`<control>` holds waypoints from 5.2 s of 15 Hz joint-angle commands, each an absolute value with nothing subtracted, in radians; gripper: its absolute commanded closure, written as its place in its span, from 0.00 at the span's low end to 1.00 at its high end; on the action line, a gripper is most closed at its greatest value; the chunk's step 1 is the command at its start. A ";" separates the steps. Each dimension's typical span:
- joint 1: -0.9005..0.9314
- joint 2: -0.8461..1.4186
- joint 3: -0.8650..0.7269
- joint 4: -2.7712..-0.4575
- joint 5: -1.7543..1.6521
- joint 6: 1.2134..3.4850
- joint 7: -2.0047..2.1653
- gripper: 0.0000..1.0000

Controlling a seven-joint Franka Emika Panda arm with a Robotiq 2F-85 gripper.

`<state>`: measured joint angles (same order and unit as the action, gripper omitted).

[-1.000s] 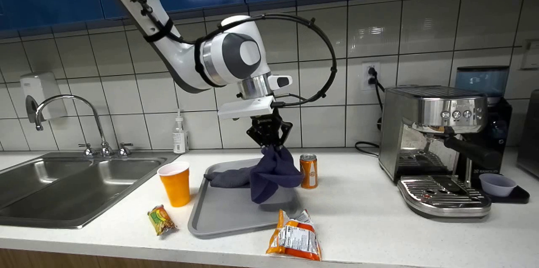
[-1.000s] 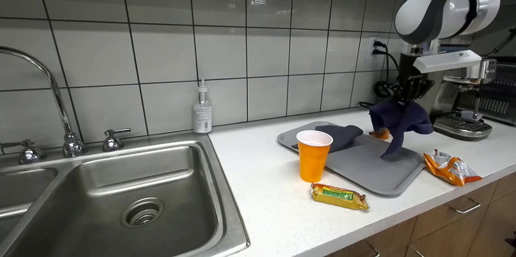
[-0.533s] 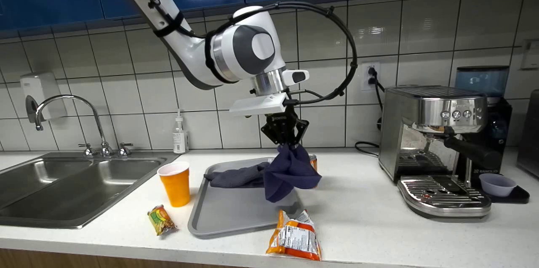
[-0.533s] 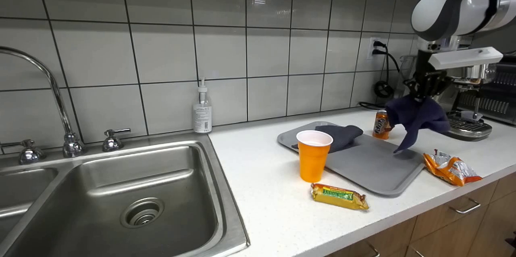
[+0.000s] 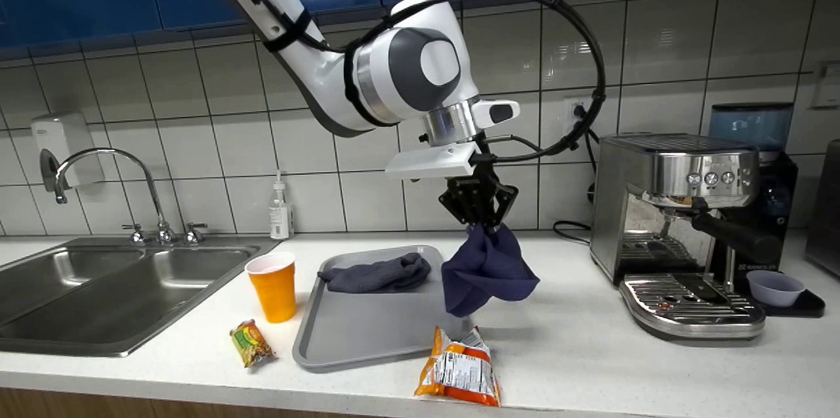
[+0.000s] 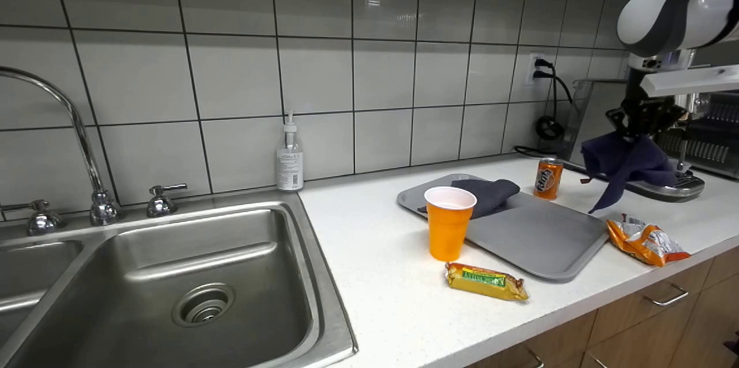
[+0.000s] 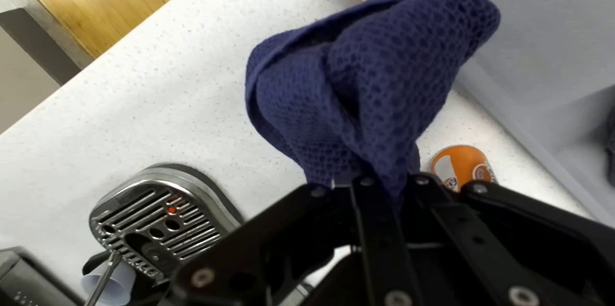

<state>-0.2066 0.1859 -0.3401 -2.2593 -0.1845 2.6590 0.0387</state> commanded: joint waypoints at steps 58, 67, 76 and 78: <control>-0.157 0.328 -0.370 -2.166 -0.124 2.661 0.176 0.00; -0.096 0.266 -0.309 -2.257 -0.114 2.670 0.224 0.00; -0.071 0.299 -0.212 -2.235 -0.066 2.673 0.239 0.00; -0.070 0.312 -0.191 -2.224 -0.048 2.674 0.236 0.00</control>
